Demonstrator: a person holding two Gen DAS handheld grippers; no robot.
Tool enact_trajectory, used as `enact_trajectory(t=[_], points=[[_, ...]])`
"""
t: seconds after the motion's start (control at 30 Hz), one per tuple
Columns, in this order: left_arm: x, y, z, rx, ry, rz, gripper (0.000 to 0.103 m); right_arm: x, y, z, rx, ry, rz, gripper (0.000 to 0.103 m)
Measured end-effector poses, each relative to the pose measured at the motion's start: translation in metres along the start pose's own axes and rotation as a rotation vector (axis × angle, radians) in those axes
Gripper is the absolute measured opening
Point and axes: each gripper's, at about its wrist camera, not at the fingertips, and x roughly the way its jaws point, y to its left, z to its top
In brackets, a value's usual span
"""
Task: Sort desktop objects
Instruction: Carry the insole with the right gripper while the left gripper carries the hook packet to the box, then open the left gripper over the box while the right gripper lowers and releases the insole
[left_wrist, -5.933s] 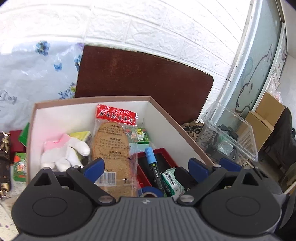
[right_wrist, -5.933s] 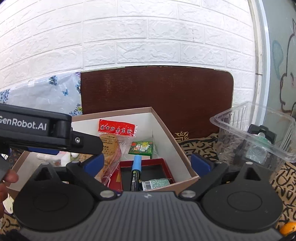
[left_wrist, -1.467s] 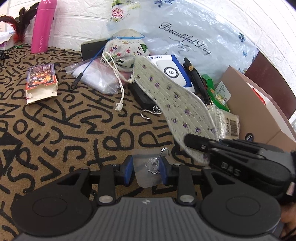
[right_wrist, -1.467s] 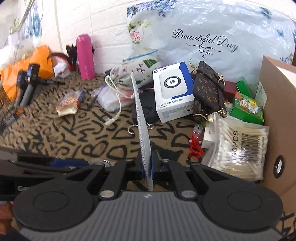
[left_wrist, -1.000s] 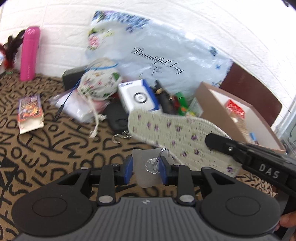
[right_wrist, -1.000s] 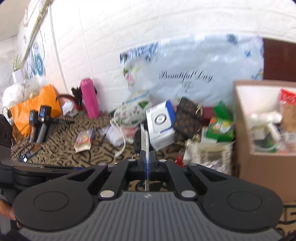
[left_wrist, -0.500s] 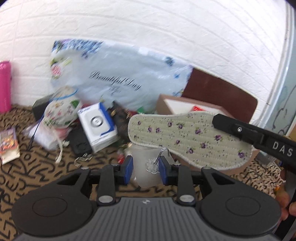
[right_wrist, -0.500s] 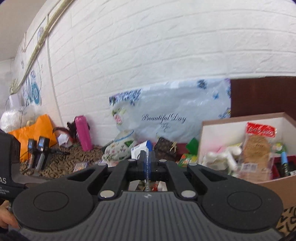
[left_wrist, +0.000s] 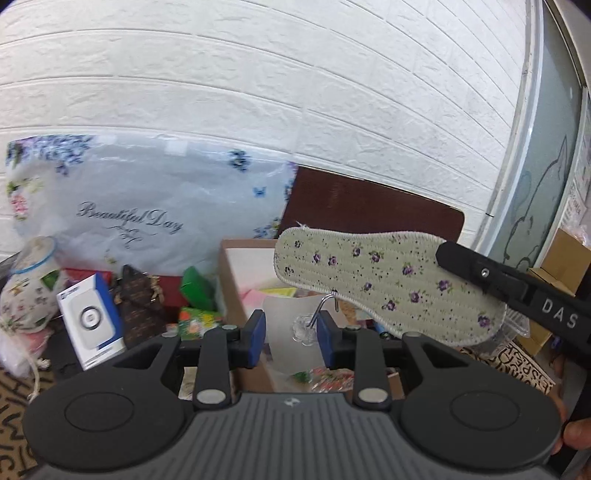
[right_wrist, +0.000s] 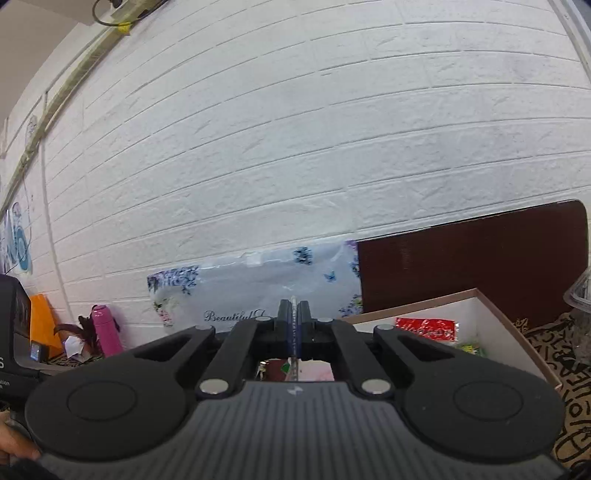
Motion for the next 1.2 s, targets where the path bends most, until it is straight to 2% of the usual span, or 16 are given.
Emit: enact_trajectory(t=[0.3, 0.57, 0.7, 0.77, 0.83, 1.0, 1.07, 1.1, 1.13, 1.17, 1.2], points=[[0.066, -0.027, 0.006, 0.032, 0.052, -0.049, 0.032, 0.016, -0.054, -0.005, 0.036, -0.016, -0.092, 0.0], [0.122, -0.03, 0.002, 0.038, 0.112, -0.037, 0.032, 0.053, -0.1, -0.026, 0.063, 0.041, -0.155, 0.0], [0.141, -0.031, -0.003, 0.046, 0.137, -0.032, 0.033, 0.071, -0.114, -0.04, 0.035, 0.073, -0.211, 0.0], [0.145, -0.031, -0.004, 0.048, 0.142, -0.039, 0.046, 0.078, -0.119, -0.046, 0.013, 0.094, -0.243, 0.002], [0.148, -0.031, -0.006, 0.046, 0.138, -0.04, 0.065, 0.082, -0.122, -0.052, -0.023, 0.113, -0.279, 0.007], [0.149, -0.029, -0.007, 0.046, 0.136, -0.02, 0.082, 0.088, -0.122, -0.058, -0.086, 0.154, -0.313, 0.011], [0.148, -0.029, -0.007, 0.045, 0.136, -0.019, 0.086, 0.09, -0.121, -0.06, -0.099, 0.172, -0.329, 0.016], [0.146, -0.03, -0.006, 0.047, 0.135, -0.02, 0.088, 0.09, -0.121, -0.061, -0.104, 0.176, -0.337, 0.029], [0.145, -0.03, -0.006, 0.049, 0.132, -0.024, 0.09, 0.089, -0.12, -0.061, -0.107, 0.178, -0.346, 0.05], [0.143, -0.031, -0.005, 0.05, 0.13, -0.026, 0.09, 0.087, -0.12, -0.061, -0.108, 0.173, -0.36, 0.059], [0.141, -0.032, -0.005, 0.052, 0.127, -0.026, 0.092, 0.084, -0.119, -0.061, -0.109, 0.156, -0.376, 0.077]])
